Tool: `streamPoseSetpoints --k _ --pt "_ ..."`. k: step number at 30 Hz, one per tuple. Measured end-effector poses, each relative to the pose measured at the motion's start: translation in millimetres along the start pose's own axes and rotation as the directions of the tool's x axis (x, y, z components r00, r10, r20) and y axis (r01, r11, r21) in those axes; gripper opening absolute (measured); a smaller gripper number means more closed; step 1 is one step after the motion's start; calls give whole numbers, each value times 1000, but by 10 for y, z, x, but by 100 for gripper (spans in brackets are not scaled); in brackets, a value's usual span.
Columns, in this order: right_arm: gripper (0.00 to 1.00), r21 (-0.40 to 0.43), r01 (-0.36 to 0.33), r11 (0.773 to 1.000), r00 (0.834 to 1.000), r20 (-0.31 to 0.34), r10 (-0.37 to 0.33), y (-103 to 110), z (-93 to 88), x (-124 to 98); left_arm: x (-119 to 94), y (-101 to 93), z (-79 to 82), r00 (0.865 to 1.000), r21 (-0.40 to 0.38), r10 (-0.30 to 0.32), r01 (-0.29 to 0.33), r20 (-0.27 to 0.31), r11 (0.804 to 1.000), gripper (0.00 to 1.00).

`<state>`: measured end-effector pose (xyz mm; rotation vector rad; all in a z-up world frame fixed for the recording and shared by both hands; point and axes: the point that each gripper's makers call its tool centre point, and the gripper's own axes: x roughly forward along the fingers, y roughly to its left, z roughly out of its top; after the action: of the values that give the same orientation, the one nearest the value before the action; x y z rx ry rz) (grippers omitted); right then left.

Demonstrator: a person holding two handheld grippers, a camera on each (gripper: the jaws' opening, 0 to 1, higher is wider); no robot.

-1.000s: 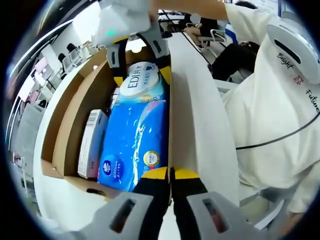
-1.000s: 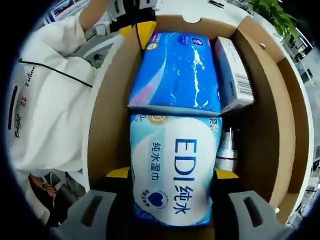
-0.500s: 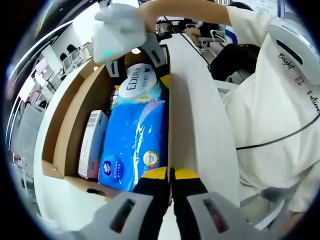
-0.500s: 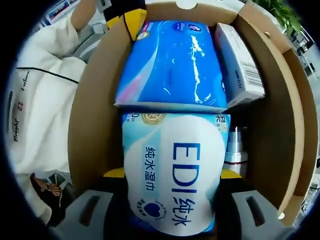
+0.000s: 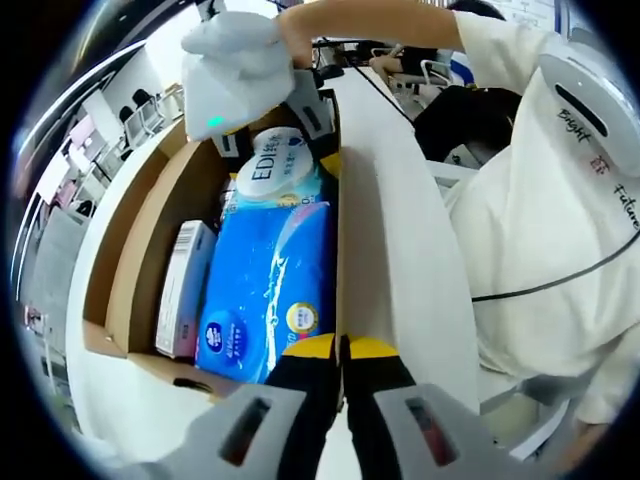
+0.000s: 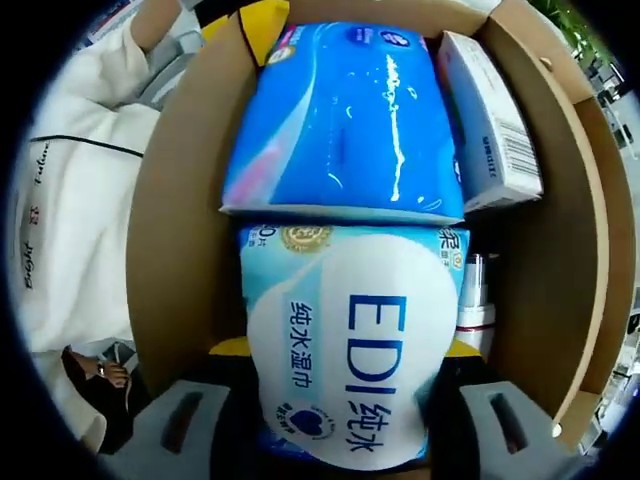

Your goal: Operate the shoe box by opening the lid, removing the specified soft item, and placing it in the target area until the item is outside and the box remains undamaged.

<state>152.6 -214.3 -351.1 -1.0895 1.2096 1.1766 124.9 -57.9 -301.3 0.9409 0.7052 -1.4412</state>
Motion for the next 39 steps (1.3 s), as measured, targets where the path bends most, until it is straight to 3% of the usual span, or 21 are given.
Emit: streamPoseSetpoints --k 1,5,7,9,17,22,25,32,39 --pt "65 30 7 1000 1000 0 -7 5 -5 -6 0 2 -1 1000 -3 0 0 0 1000 1" --pt "64 10 -1 1000 1000 5 0 27 1 -65 -3 -1 -6 1000 8 -10 10 0 1000 1" --pt "64 -27 46 999 998 32 -45 -26 31 -96 -4 1 -4 1000 17 -11 11 7 1000 1" --pt "64 0 46 999 998 36 -46 -29 14 -161 -7 0 -10 1000 21 -13 13 5 1000 1" --pt "64 -35 24 999 1000 -2 -24 -10 42 -319 -10 -1 -11 999 30 -31 31 12 999 0" --pt "64 -102 124 987 992 19 -123 -217 74 -409 -8 21 0 999 18 -26 26 20 1000 0" --pt "63 -89 88 992 996 14 -87 -187 78 -440 -6 20 -2 999 20 -30 30 18 999 0" --pt "62 -80 111 991 993 59 -106 -200 189 -647 -2 16 0 999 15 -41 41 18 999 0" --pt "61 -162 169 972 985 -9 -172 -314 167 -697 -2 16 3 999 15 -33 33 19 999 0"
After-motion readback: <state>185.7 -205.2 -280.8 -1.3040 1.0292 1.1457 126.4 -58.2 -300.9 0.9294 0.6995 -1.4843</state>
